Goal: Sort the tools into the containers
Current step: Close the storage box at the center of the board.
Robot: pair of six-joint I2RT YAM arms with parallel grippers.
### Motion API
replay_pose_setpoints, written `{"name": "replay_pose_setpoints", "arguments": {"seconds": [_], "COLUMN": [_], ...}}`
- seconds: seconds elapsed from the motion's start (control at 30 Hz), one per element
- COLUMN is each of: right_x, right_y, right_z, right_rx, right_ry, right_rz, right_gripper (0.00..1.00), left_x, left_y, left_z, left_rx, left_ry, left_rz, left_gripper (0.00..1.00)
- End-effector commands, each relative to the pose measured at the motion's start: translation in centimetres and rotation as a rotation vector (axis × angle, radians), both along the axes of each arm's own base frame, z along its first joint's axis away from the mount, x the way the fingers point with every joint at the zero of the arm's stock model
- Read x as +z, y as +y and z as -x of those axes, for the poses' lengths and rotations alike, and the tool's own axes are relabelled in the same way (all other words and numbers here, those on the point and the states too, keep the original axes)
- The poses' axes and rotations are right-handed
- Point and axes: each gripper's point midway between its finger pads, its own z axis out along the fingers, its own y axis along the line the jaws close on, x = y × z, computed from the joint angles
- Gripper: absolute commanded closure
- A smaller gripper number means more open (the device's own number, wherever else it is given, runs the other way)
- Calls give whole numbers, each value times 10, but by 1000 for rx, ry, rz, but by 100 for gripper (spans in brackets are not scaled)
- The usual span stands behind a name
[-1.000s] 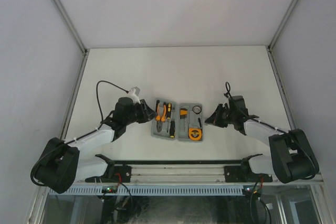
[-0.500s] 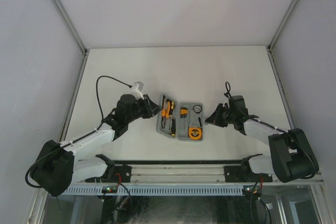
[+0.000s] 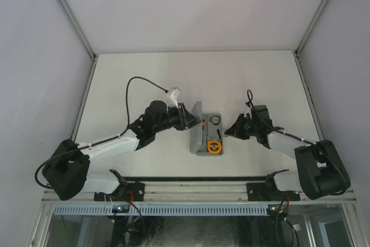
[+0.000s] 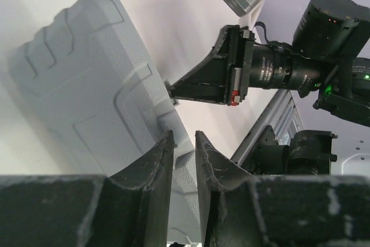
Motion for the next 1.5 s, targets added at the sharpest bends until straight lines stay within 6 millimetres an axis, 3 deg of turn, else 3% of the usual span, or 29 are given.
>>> {"name": "replay_pose_setpoints", "arguments": {"seconds": [0.0,0.23,0.3,0.4,0.57,0.7,0.87,1.1,1.47], "right_x": [-13,-13,-13,-13,-10,-7,1,17,42], "right_y": [0,-1,-1,-1,-3,-5,-5,-4,-2], "right_z": [14,14,14,14,14,14,12,8,7], "right_rx": [20,15,15,14,5,-1,-4,-7,6], "right_ry": [51,52,53,52,45,35,12,-47,-134], "right_rz": [26,29,29,28,37,44,39,20,-13], "right_gripper": [100,100,100,100,100,100,100,98,75], "left_x": [-4,-31,-47,-87,-139,-162,-179,-185,-184], "left_y": [-27,-61,-70,-78,-65,-50,-28,-11,-8], "left_z": [8,2,0,0,7,13,18,18,20], "left_rx": [-78,-121,-134,-147,-106,-73,-35,-7,-13], "left_ry": [37,96,131,206,315,360,383,372,354], "left_rz": [5,-2,-18,-77,-194,-277,-389,-473,-474], "left_gripper": [75,76,78,82,86,87,89,90,91]}}
